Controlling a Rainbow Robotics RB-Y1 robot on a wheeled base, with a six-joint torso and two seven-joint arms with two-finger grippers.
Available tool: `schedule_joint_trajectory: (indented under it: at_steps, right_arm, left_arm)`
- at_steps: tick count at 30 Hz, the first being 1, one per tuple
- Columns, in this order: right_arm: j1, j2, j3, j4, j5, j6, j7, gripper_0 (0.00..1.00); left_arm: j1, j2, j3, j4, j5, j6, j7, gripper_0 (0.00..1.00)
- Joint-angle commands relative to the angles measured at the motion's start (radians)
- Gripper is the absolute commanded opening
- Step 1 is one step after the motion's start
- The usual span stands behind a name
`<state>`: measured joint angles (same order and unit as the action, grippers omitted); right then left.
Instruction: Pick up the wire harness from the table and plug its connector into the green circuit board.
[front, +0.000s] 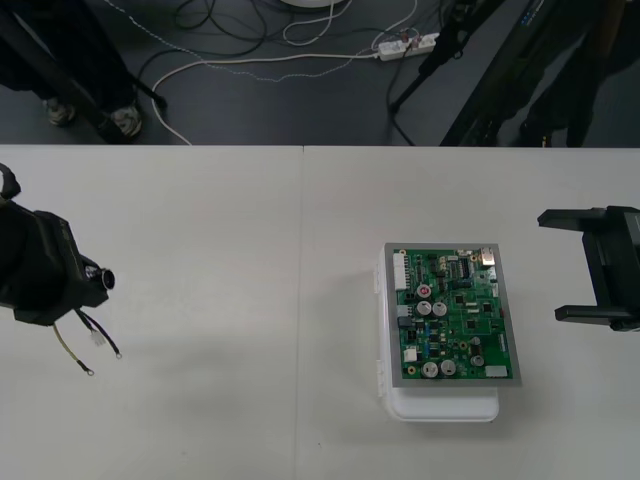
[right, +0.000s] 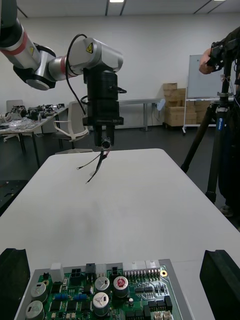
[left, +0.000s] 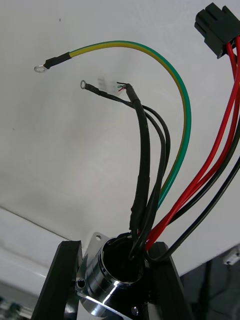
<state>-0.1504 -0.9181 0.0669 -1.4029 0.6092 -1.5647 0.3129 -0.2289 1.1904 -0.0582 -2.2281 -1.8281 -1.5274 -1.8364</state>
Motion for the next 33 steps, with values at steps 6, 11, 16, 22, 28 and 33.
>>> schedule_joint_trajectory:
  at_steps: [6,11,16,22,28,33]
  right_arm:
    - [-0.015,0.005,0.008,-0.024,-0.012,-0.006,-0.038,1.0]
    - [-0.015,0.005,0.008,-0.024,-0.008,-0.006,-0.04,1.0]
    - [-0.015,0.005,0.008,-0.022,0.004,-0.006,-0.043,1.0]
    - [-0.014,0.005,0.008,-0.022,0.017,-0.006,-0.046,1.0]
    - [-0.015,0.002,0.007,-0.022,0.017,-0.006,-0.048,1.0]
    - [-0.015,0.002,0.005,-0.024,0.017,-0.006,-0.046,1.0]
  left_arm:
    - [0.089,-0.083,0.278,-0.027,0.044,-0.043,0.407,0.0]
    - [0.088,-0.107,0.347,-0.027,0.056,-0.043,0.562,0.0]
    - [0.088,-0.146,0.394,-0.038,0.09,-0.043,0.72,0.0]
    - [0.086,-0.178,0.475,-0.038,0.164,-0.043,0.957,0.0]
    - [0.074,-0.212,0.523,-0.038,0.21,-0.043,1.169,0.0]
    - [0.042,-0.245,0.56,-0.031,0.267,-0.043,1.355,0.0]
